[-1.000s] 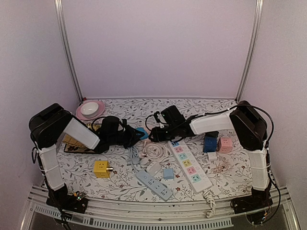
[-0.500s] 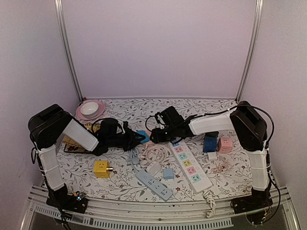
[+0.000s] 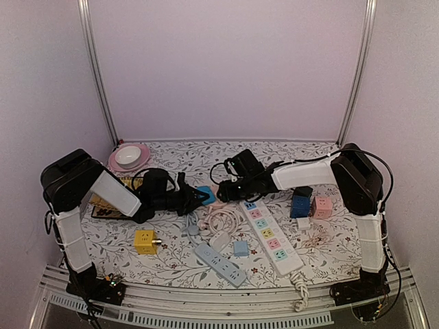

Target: Pull the plug off the socket

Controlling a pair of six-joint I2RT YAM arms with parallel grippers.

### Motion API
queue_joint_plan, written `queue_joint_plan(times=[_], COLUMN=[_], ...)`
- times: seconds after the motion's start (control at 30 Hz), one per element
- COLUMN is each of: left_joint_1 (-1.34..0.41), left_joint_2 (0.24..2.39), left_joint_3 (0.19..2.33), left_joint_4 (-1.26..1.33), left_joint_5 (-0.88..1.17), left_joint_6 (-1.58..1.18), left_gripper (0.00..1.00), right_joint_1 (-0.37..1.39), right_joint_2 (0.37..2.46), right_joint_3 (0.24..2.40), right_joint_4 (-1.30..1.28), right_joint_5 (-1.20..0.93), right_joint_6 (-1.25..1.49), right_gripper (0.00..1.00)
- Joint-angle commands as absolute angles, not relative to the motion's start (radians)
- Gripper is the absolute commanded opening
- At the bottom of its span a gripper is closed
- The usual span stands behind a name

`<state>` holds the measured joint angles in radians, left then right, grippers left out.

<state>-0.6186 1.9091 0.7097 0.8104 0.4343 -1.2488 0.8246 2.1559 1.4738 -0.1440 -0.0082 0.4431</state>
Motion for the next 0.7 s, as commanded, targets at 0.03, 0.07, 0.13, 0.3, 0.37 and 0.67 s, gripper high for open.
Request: queue_joint_plan(times=[0.03, 0.07, 0.13, 0.3, 0.37, 0.67], left_joint_1=[-0.653, -0.656, -0.658, -0.664, -0.666, -0.649], left_joint_2=[1.896, 1.898, 1.901, 1.915, 1.917, 1.84], left_joint_3=[0.761, 0.765, 0.771, 0.79, 0.796, 0.777], left_joint_4=[1.031, 1.035, 1.05, 1.09, 1.083, 0.813], left_joint_5=[0.565, 0.567, 0.572, 0.603, 0.606, 0.493], left_joint_6=[-1.213, -1.212, -1.212, -1.206, -1.202, -1.079], left_gripper=[0.0, 0.0, 0.0, 0.0, 0.0, 0.0], right_joint_1=[0.826, 0.829, 0.83, 0.83, 0.829, 0.818], right_joint_2=[2.184, 2.188, 2.195, 2.211, 2.218, 2.155], right_joint_3=[1.492, 1.495, 1.494, 1.494, 1.496, 1.453], right_joint_4=[-0.246, -0.253, -0.26, -0.262, -0.262, -0.229], right_joint_5=[0.11, 0.117, 0.12, 0.106, 0.101, 0.065], right_joint_6=[0.409, 0.406, 0.402, 0.4, 0.401, 0.411], right_gripper=[0.59, 0.59, 0.59, 0.59, 0.59, 0.59])
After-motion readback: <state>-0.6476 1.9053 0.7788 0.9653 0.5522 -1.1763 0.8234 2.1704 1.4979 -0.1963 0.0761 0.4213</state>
